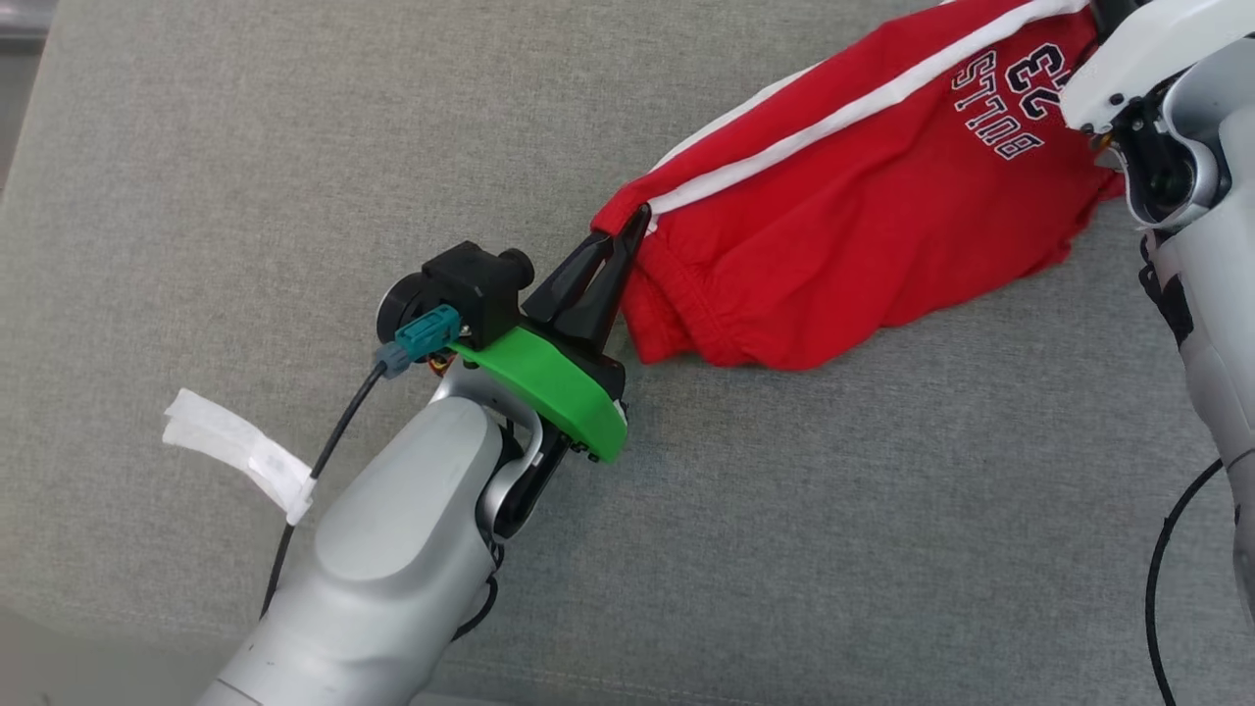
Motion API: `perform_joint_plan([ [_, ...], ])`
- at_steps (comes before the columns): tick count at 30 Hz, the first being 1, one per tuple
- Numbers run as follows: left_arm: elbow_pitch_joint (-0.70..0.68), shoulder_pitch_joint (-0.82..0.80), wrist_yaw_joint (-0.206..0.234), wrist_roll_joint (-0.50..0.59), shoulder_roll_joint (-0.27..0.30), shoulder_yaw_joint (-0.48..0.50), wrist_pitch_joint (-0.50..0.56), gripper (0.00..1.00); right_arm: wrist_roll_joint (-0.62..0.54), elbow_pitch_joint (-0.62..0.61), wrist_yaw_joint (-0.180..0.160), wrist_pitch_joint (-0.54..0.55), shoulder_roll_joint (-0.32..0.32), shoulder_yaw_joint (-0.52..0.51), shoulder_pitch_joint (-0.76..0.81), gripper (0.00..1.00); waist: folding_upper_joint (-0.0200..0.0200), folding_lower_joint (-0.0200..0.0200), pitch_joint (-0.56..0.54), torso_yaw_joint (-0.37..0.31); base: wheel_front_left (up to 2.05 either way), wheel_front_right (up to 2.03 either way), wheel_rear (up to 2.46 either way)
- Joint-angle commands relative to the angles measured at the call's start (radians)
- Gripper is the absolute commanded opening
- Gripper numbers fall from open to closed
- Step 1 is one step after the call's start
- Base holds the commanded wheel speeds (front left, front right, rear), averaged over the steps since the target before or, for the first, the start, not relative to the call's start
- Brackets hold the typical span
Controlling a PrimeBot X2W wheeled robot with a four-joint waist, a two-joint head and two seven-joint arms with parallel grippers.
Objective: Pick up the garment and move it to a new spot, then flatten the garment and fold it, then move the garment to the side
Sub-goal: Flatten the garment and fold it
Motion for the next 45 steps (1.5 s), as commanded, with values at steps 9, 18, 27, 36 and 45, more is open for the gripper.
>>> perform_joint_plan([
  [9, 0.024, -0.003, -0.003, 0.070, -0.010, 0.038, -0.003, 1.00, 0.020, 0.084, 0.000, -0.084, -0.016, 0.099, -0.014, 1.00, 0.0000, 0.0000, 0.005, 0.022, 0.00, 0.00, 0.00],
  [18, -0.083, 0.164, -0.001, 0.173, 0.018, 0.181, -0.003, 1.00, 0.090, 0.074, 0.000, -0.113, -0.108, 0.214, 0.093, 1.00, 0.0000, 0.0000, -0.051, 0.014, 0.00, 0.00, 0.00],
  [27, -0.285, 0.333, 0.042, 0.288, -0.019, 0.463, -0.001, 1.00, 0.153, 0.101, 0.000, -0.119, -0.131, 0.278, 0.158, 1.00, 0.0000, 0.0000, -0.053, 0.017, 0.00, 0.00, 0.00],
  [36, -0.357, 0.432, 0.036, 0.388, -0.050, 0.603, -0.002, 1.00, 0.213, 0.128, 0.000, -0.128, -0.111, 0.316, 0.194, 0.27, 0.0000, 0.0000, -0.063, 0.019, 0.00, 0.00, 0.00],
  [45, -0.346, 0.480, 0.037, 0.380, -0.052, 0.605, -0.002, 1.00, 0.297, 0.096, -0.001, -0.172, -0.107, 0.339, 0.256, 0.00, 0.0000, 0.0000, -0.118, -0.015, 0.00, 0.00, 0.00],
])
